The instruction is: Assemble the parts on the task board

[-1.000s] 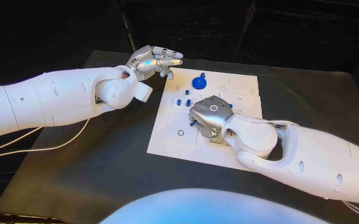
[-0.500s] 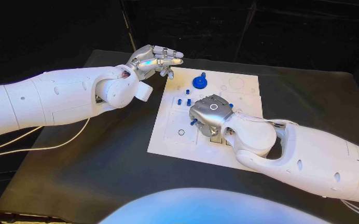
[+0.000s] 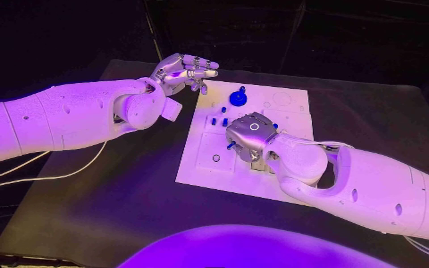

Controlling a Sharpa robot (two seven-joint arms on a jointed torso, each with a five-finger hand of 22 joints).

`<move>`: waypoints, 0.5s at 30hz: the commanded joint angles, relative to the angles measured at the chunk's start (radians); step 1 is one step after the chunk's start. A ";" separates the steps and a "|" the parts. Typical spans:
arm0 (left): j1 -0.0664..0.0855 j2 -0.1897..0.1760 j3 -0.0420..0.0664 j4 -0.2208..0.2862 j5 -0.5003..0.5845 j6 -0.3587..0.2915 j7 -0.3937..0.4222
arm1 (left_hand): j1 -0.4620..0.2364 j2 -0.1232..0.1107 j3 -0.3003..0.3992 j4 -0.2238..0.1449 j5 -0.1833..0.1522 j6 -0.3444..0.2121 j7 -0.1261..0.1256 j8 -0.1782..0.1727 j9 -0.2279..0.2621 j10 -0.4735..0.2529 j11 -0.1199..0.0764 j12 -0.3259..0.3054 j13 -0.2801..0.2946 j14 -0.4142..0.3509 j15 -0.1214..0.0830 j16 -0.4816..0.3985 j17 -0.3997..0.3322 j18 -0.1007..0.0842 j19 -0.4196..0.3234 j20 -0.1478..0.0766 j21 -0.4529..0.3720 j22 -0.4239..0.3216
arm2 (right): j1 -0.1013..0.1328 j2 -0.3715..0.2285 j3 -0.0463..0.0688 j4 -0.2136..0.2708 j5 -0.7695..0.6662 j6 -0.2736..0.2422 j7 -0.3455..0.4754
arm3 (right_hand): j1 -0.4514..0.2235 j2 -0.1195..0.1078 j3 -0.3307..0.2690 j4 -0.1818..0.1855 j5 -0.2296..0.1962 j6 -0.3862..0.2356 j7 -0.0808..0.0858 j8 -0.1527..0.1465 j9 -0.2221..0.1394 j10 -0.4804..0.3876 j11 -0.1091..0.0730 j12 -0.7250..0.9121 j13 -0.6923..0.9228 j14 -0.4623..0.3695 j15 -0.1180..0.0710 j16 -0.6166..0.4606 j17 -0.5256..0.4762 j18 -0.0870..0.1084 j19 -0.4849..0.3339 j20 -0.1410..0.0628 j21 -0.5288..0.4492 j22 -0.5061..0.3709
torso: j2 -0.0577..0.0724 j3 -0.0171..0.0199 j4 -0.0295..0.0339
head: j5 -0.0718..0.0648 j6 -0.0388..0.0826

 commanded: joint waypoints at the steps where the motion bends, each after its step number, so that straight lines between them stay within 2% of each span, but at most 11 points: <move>1: 0.002 0.001 0.001 0.002 -0.002 0.005 0.004 | -0.003 0.010 -0.010 0.001 0.004 0.002 -0.001 0.004 0.001 0.002 0.002 0.004 0.001 0.001 -0.007 0.004 -0.003 0.015 -0.001 -0.002 -0.005 -0.002 | 0.002 0.002 0.000 -0.001 -0.004 0.015 0.001 | -0.008 0.003 0.000 0.004 -0.006 0.007 -0.003 -0.001 0.001 0.007 0.000 -0.005 -0.001 0.035 -0.007 0.003 0.002 -0.013 0.009 0.001 0.006 0.001 | 0.000 -0.0005 0.0001 | 0.001 0.000; 15: 0.003 0.001 0.001 0.002 -0.002 0.005 0.003 | -0.003 0.010 -0.010 0.001 0.004 0.002 -0.001 0.004 0.001 0.002 0.002 0.004 0.001 0.001 -0.007 0.004 -0.003 0.015 -0.001 -0.002 -0.005 -0.002 | 0.002 0.002 0.000 -0.002 0.001 0.022 0.007 | -0.008 0.003 0.001 0.005 -0.006 0.007 -0.003 -0.001 0.001 0.007 0.000 -0.006 -0.001 0.035 -0.007 0.003 0.000 -0.012 0.008 0.001 0.005 -0.001 | -0.001 0.0006 -0.0013 | 0.003 -0.003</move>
